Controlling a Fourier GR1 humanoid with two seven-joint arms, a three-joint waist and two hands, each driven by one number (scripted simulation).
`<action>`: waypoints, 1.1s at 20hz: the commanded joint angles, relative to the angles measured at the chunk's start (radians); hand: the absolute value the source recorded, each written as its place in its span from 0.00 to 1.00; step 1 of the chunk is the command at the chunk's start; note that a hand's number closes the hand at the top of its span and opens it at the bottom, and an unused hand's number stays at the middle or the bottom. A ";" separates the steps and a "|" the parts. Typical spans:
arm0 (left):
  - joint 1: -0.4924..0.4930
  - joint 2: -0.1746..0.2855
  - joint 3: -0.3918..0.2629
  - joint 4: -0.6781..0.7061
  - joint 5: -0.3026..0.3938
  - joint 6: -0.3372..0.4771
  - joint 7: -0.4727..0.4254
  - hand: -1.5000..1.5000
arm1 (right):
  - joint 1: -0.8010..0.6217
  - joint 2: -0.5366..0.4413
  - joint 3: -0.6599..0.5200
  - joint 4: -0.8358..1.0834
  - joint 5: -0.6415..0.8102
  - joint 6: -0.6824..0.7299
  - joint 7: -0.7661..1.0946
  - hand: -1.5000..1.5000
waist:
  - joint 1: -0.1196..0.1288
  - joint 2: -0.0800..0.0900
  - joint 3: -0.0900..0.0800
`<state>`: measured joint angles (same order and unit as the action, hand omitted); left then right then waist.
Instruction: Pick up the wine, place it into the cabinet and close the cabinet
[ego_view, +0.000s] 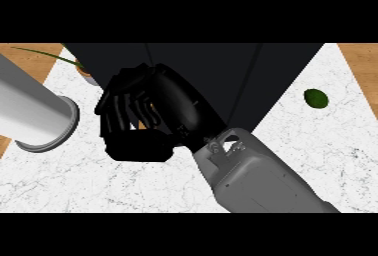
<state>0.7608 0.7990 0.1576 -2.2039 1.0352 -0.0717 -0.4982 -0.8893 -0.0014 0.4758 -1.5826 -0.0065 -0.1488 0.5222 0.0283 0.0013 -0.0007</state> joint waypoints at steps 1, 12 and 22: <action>-0.063 -0.032 -0.054 -0.015 -0.036 0.040 0.055 0.00 | -0.036 -0.031 -0.089 0.099 -0.006 0.066 -0.075 1.00 | -0.019 0.002 0.001; -0.228 -0.091 -0.200 -0.025 -0.131 0.183 0.158 0.00 | -0.101 -0.089 -0.213 0.373 -0.017 0.161 -0.268 1.00 | -0.027 0.011 0.001; -0.323 -0.154 -0.282 0.052 -0.202 0.214 0.138 0.00 | -0.143 -0.138 -0.261 0.458 -0.012 0.178 -0.355 1.00 | -0.021 0.020 0.000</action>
<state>0.4747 0.6736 -0.0805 -2.1697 0.8690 0.1171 -0.3532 -0.9879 -0.0340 0.3448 -1.2725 -0.0580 0.0762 0.1887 0.0235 -0.0234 -0.0223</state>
